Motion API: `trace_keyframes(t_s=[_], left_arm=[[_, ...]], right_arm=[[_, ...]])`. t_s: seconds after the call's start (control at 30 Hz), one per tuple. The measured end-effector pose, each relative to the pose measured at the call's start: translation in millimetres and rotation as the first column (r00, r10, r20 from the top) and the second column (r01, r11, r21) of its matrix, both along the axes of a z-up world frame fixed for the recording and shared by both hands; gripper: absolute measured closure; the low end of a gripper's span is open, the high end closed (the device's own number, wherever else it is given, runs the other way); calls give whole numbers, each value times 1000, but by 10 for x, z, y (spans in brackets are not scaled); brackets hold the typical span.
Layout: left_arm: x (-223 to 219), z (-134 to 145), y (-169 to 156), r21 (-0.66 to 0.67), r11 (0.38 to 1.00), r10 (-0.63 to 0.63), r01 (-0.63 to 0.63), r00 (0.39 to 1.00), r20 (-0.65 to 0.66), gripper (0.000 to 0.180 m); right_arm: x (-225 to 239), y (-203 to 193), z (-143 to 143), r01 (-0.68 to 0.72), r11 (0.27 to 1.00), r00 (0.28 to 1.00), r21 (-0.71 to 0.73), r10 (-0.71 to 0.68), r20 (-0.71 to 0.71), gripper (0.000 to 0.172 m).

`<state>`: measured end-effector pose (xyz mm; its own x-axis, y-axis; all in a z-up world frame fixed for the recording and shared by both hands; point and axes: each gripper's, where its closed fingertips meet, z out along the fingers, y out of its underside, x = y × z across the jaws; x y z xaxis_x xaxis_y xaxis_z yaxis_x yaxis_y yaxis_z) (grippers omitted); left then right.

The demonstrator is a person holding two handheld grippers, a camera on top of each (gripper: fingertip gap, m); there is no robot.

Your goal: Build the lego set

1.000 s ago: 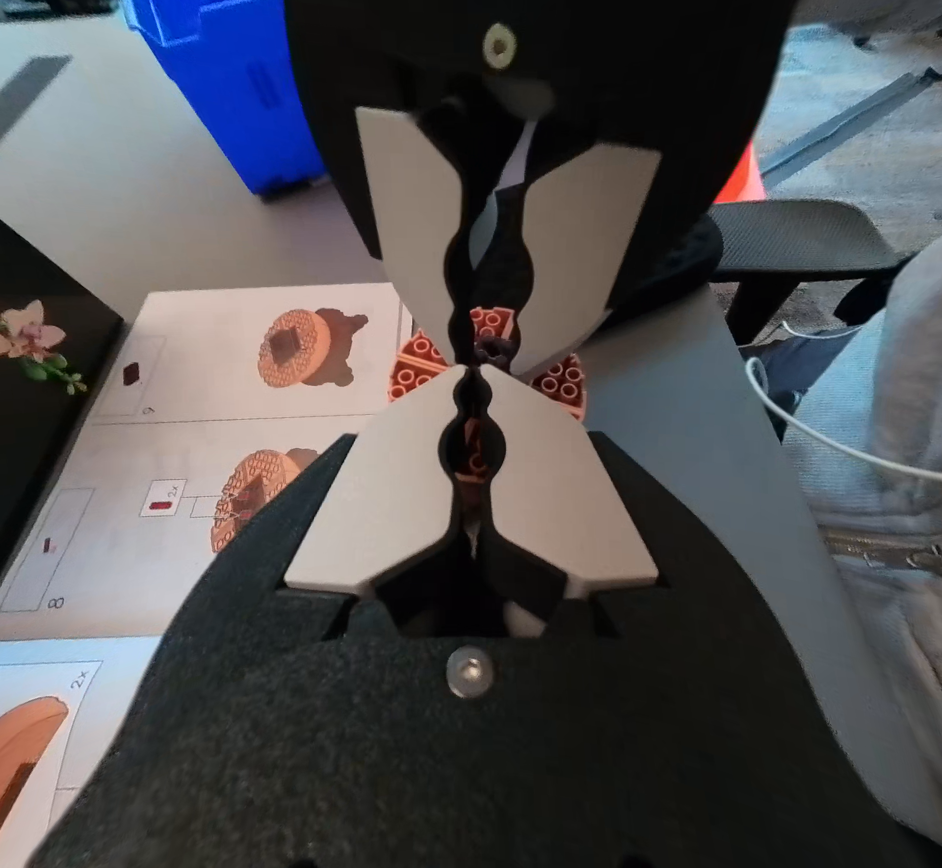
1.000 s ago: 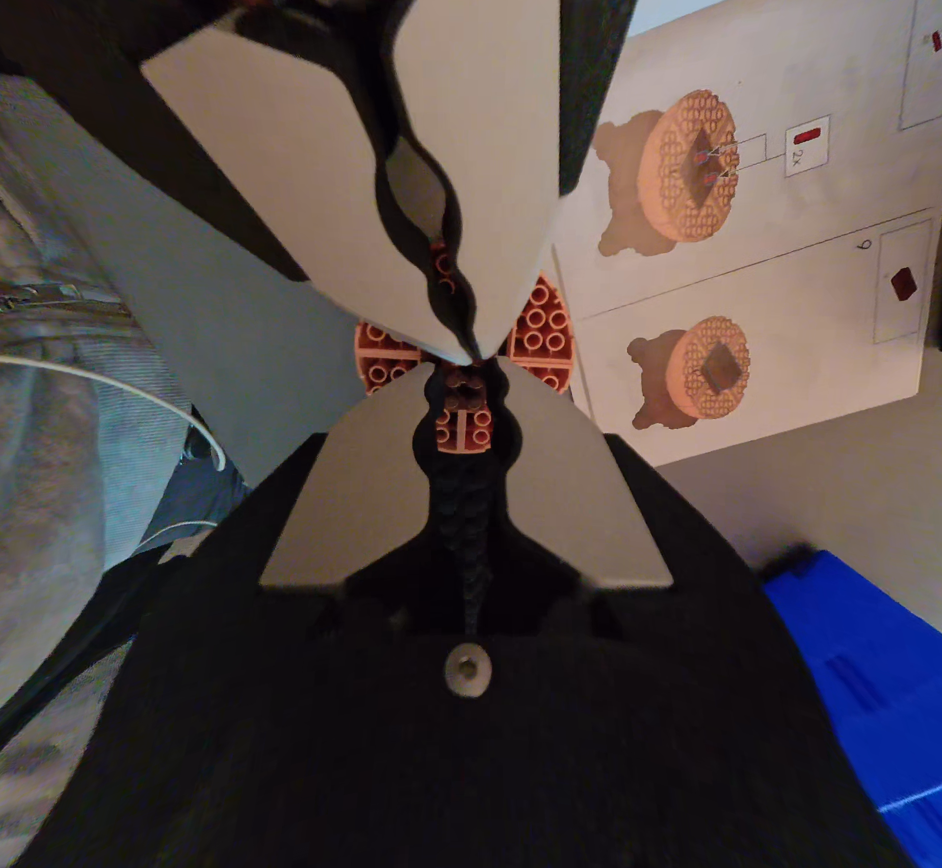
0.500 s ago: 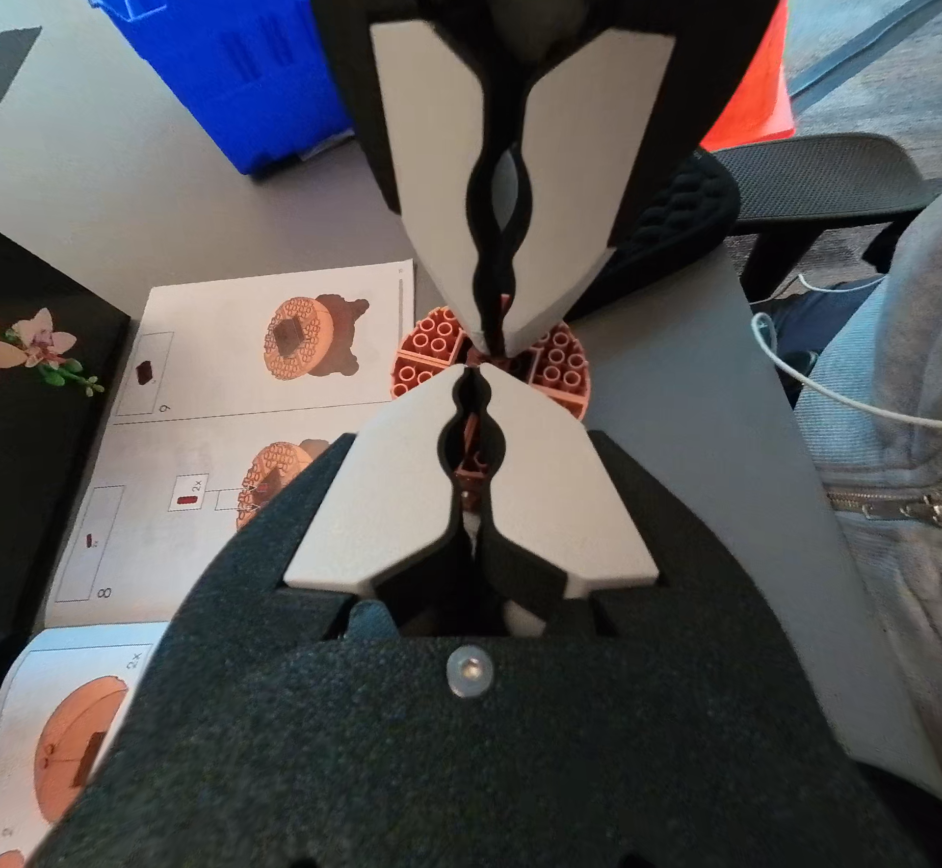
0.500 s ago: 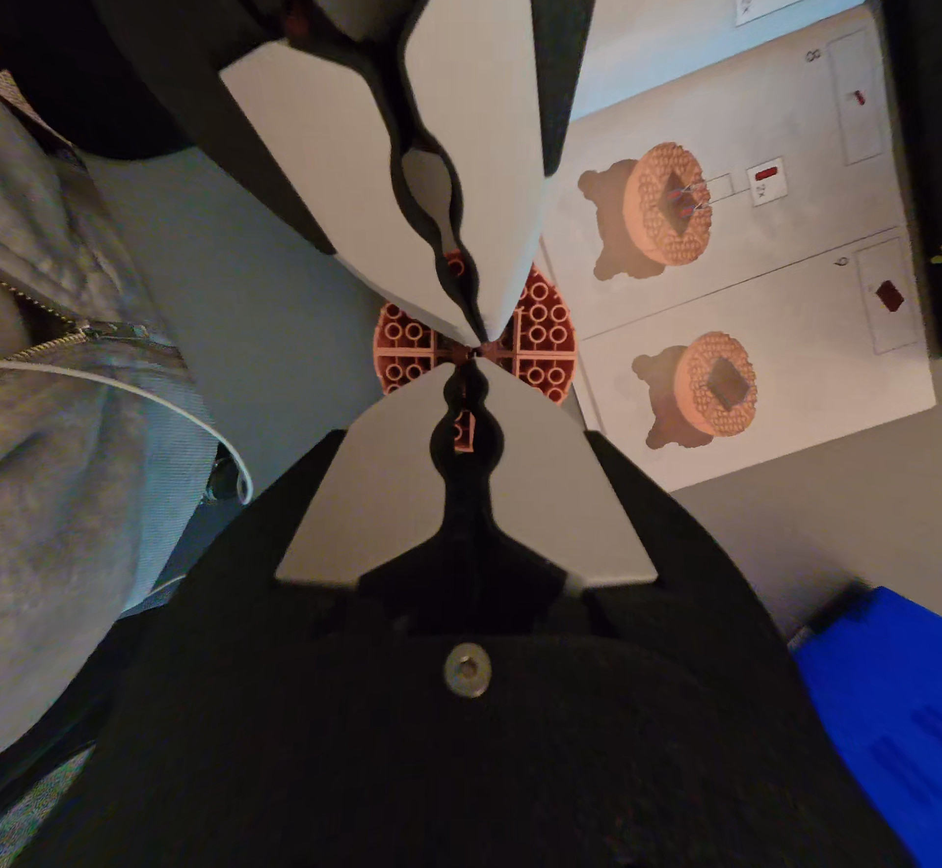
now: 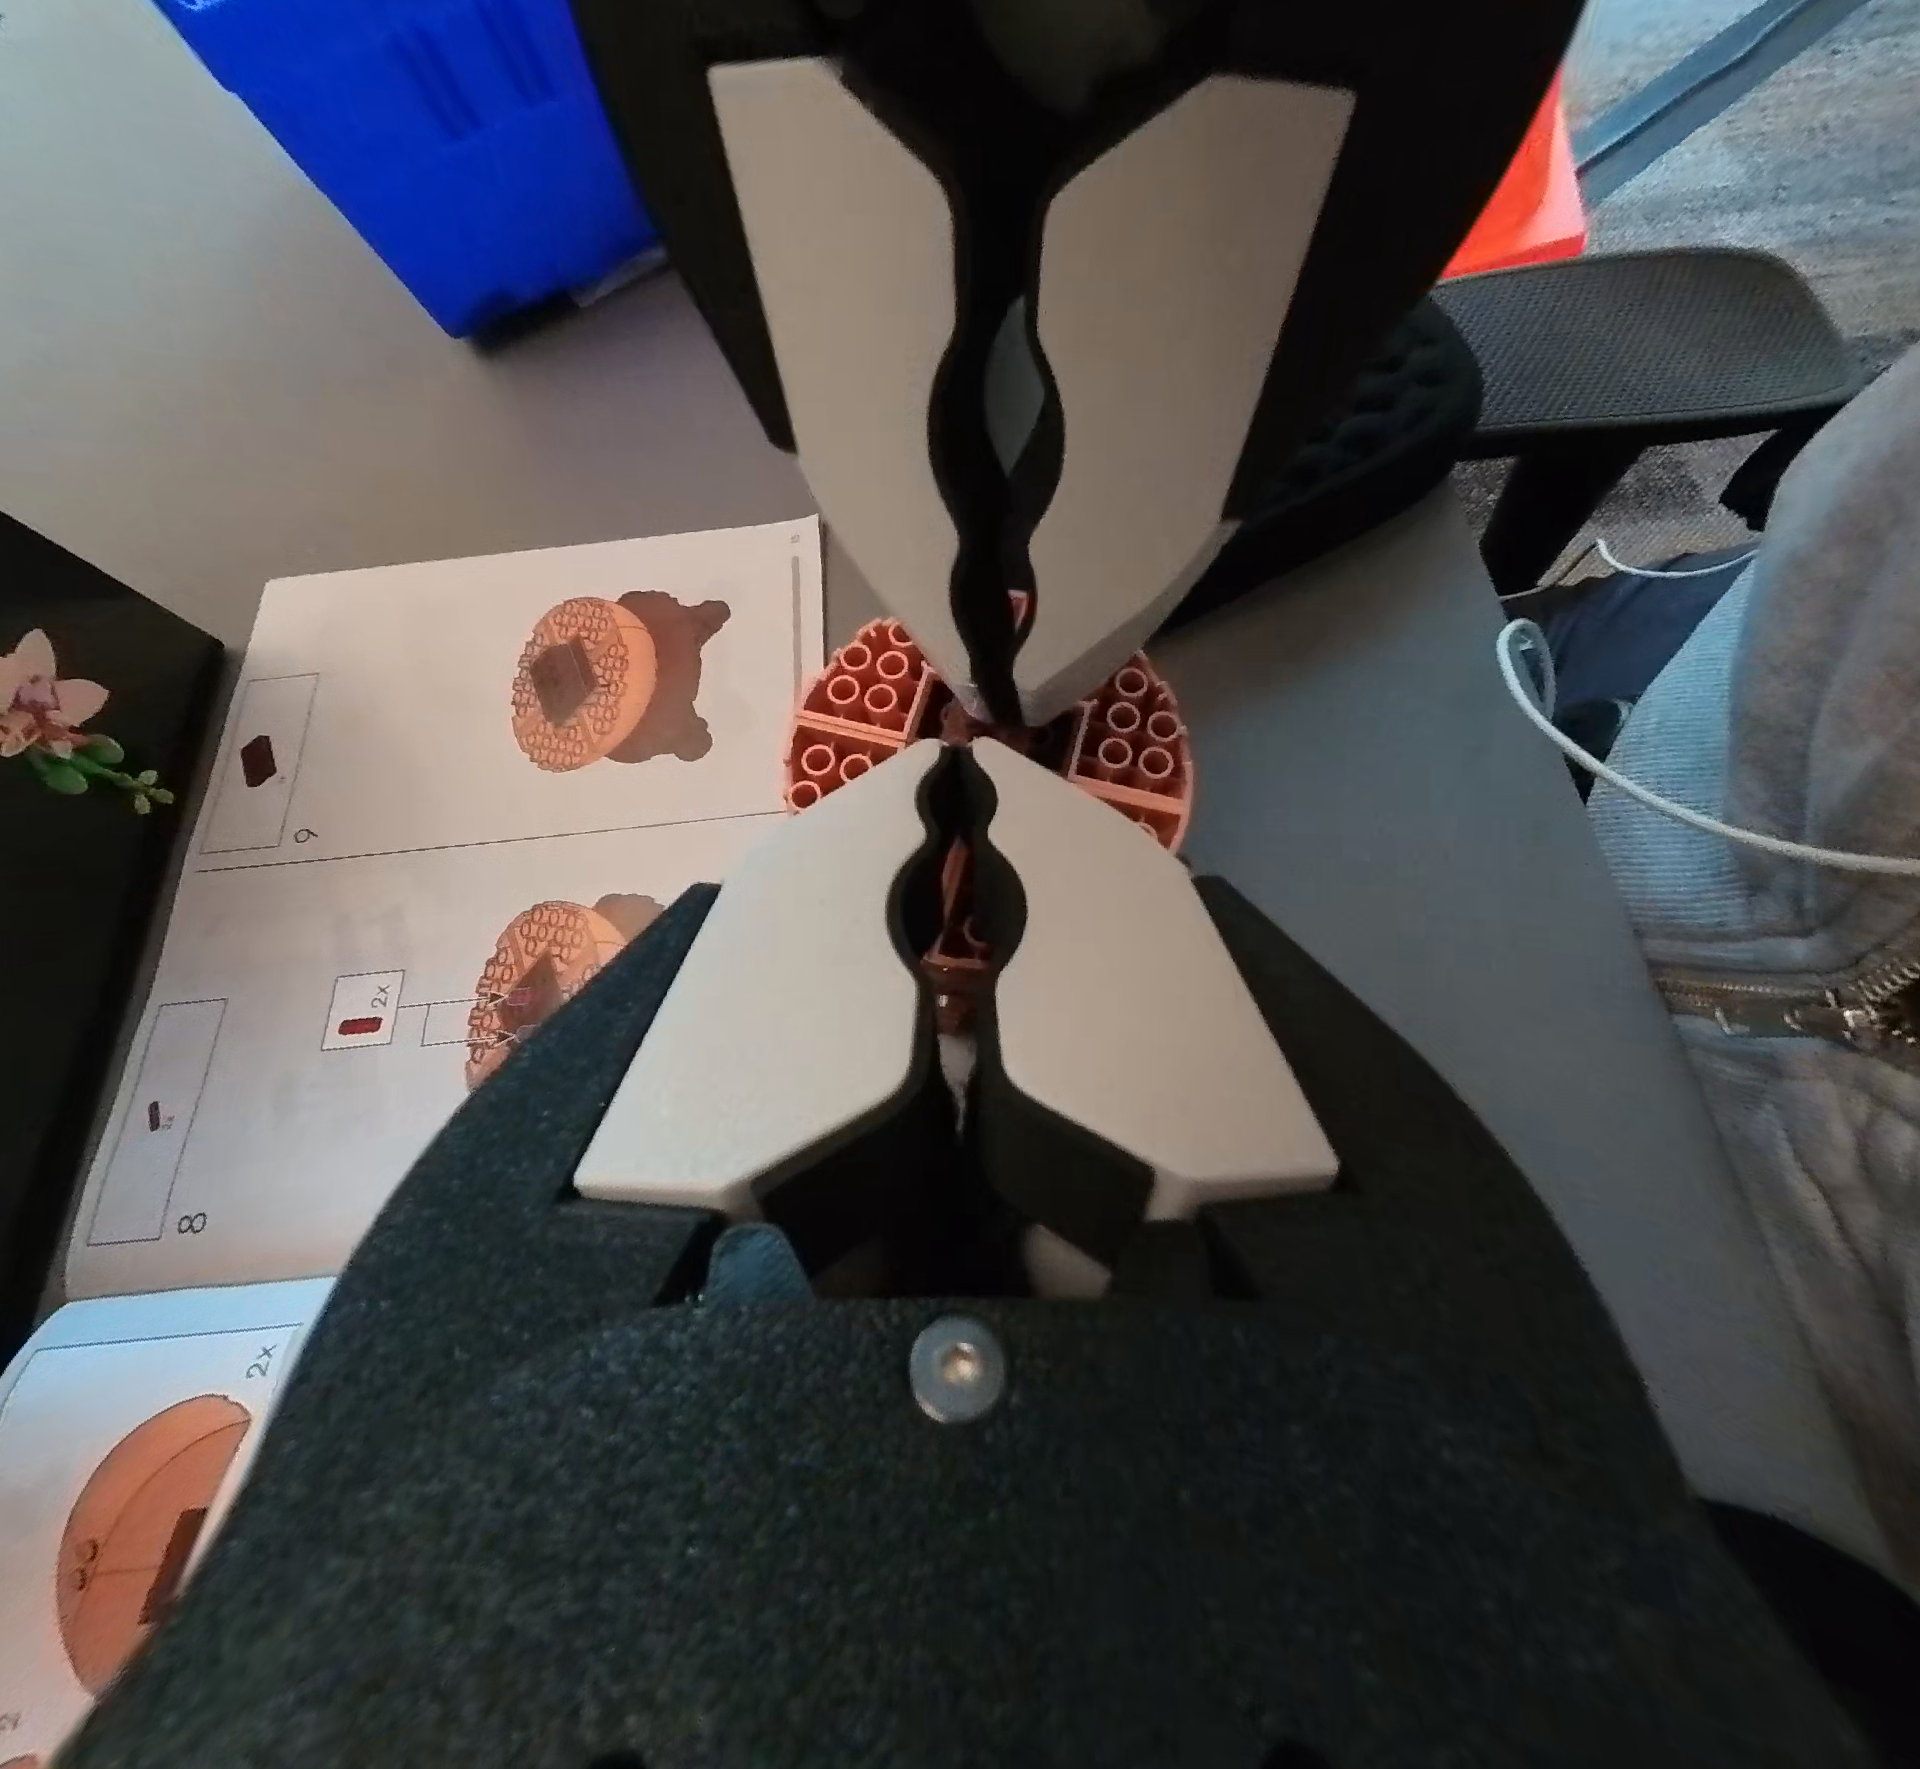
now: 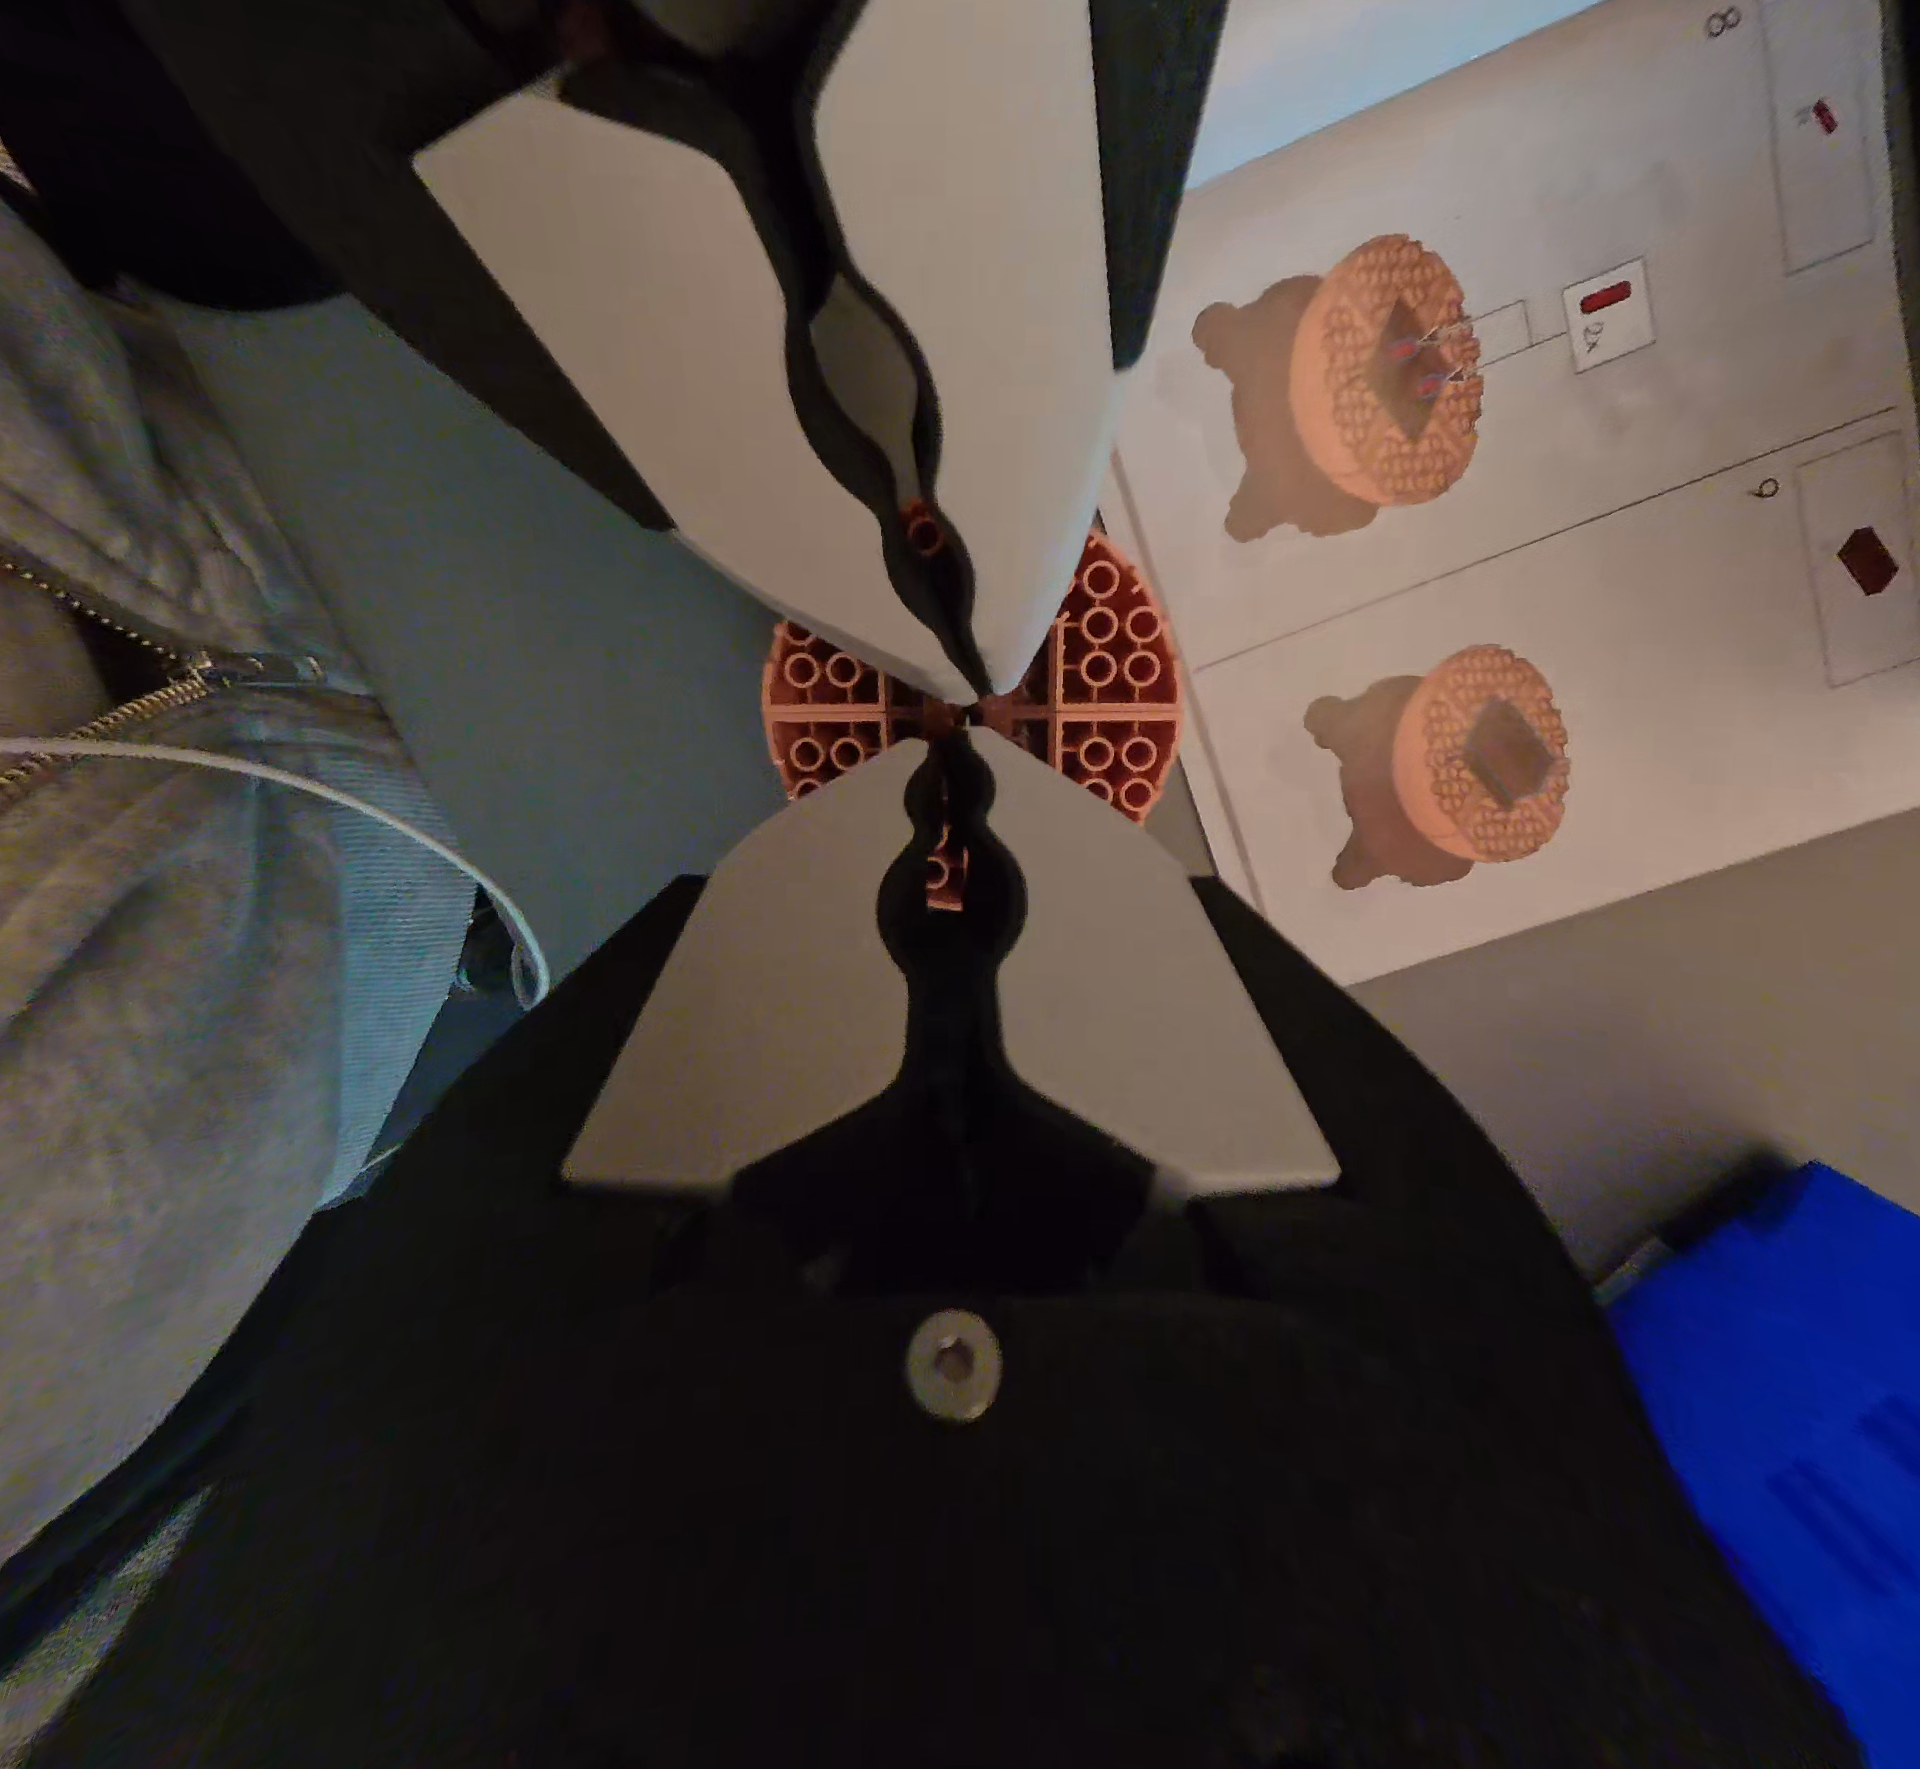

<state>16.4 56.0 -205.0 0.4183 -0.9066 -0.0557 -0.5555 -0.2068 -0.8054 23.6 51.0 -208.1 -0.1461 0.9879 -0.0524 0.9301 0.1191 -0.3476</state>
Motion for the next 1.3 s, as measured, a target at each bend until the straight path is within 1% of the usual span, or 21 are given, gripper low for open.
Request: trace_keyframes(t_s=[0.17, 0.33, 0.57, 0.63, 0.7, 0.73, 0.8, 0.83, 0.87, 0.9, 0.93, 0.97, 1.0, 1.03, 1.07, 1.13, 1.2, 1.3], left_arm=[[2, -5, -8, -21, 1000, -4, 4, 1000, 18, 180], [0, -9, -11, -31, 999, -16, 16, 1000, 9, 180], [-1, -10, -8, -29, 1000, -7, 8, 999, 36, 180], [0, -2, -3, -23, 1000, -4, 5, 999, 41, 180], [-1, 6, -5, -19, 1000, -7, 7, 1000, 16, 180], [0, 10, 5, -7, 1000, -14, 15, 1000, 11, 180], [-18, 42, 12, -50, 999, 8, -7, 1000, 25, 180], [-20, 129, 5, -40, 999, 9, -6, 998, 60, 180], [-34, 234, -12, -11, 1000, 0, 1, 995, 97, 180], [-73, 299, -33, 13, 1000, -12, 11, 995, 102, 175], [-125, 302, -58, 25, 999, -28, 27, 997, 72, 149], [-179, 263, -69, 35, 999, -39, 38, 999, 29, 145], [-212, 220, -74, 49, 997, -55, 55, 998, 0, 145], [-215, 184, -82, 61, 995, -77, 77, 997, -8, 145], [-198, 151, -96, 63, 993, -101, 102, 995, -4, 146], [-173, 110, -79, 65, 991, -115, 114, 993, 17, 155], [-168, 97, -37, 84, 990, -114, 110, 993, 41, 161], [-160, 51, -12, 101, 988, -124, 119, 991, 40, 159]], right_arm=[[11, -6, -5, 59, 997, 998, -58, -60, 1, 172], [13, -5, -5, 50, 998, 998, -49, -48, 49, 172], [7, -1, -5, 32, 999, 998, -15, -32, 49, 171], [-2, -4, -1, 35, 998, 999, -48, -35, -4, 172], [-6, -14, 5, 24, 997, 996, -75, -31, -87, 171], [-9, -34, 35, 20, 995, 990, -100, -33, -135, 166], [-24, -30, 224, 43, 987, 961, -155, -84, -265, 158], [-20, 20, 335, 62, 987, 937, -145, -107, -333, 148], [14, 78, 405, 80, 990, 919, -114, -117, -377, 144], [68, 108, 415, 82, 994, 914, -78, -106, -391, 144], [115, 109, 377, 72, 996, 917, -50, -86, -390, 144], [141, 91, 312, 61, 998, 921, -34, -70, -383, 146], [149, 65, 233, 55, 998, 924, -29, -62, -377, 149], [143, 35, 158, 44, 999, 926, -32, -53, -374, 154], [127, 20, 101, 38, 999, 924, -31, -47, -380, 156], [87, 39, 59, 34, 999, 914, -22, -40, -405, 158], [51, 37, 69, 6, 999, 905, -32, -19, -424, 157], [26, 7, 44, -42, 998, 912, -39, 22, -409, 153]])
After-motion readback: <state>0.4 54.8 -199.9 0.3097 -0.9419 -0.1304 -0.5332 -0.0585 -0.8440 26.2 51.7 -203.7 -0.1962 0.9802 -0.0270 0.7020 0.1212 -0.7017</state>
